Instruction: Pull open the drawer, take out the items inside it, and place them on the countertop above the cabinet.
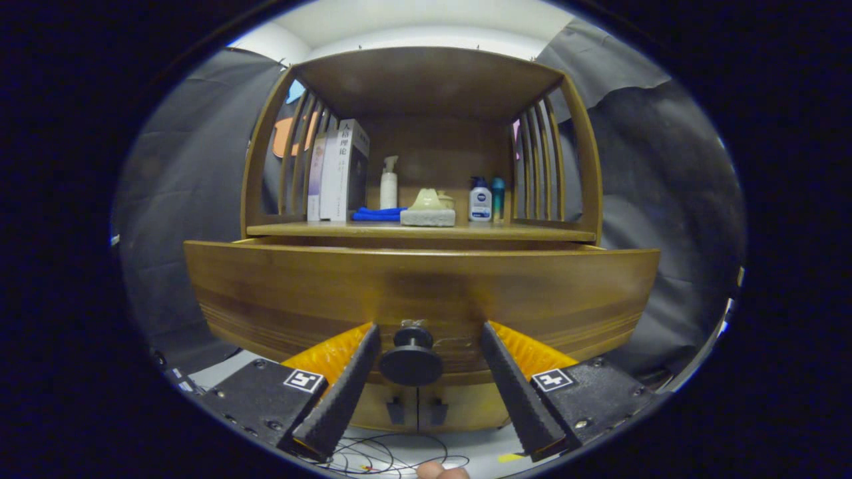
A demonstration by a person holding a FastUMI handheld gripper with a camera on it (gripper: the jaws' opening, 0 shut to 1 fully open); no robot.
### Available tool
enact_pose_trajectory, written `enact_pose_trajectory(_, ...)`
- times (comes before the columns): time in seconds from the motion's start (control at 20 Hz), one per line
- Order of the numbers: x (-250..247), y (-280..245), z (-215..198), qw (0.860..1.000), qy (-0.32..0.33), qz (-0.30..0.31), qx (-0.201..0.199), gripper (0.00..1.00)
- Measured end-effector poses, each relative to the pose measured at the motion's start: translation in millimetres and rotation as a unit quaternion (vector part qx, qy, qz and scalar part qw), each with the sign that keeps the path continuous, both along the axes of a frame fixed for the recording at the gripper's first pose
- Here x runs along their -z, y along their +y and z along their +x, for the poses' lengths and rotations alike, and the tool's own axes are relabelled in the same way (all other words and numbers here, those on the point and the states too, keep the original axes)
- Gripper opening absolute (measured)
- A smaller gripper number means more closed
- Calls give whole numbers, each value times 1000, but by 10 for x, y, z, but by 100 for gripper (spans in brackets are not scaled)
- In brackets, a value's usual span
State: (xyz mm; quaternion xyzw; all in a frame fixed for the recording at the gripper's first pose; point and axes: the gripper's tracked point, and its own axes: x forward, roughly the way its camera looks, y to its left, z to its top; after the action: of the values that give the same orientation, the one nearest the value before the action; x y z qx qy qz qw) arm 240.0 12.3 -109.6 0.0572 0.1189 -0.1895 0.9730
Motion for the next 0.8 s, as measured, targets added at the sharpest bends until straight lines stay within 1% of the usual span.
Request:
enact_pose_trajectory(0.1, 62, -42, 98, 1000, 1, -1, 1, 99)
enact_pose_trajectory(0.8, 42, -204, 588, 1000, 4, 10, 2, 99)
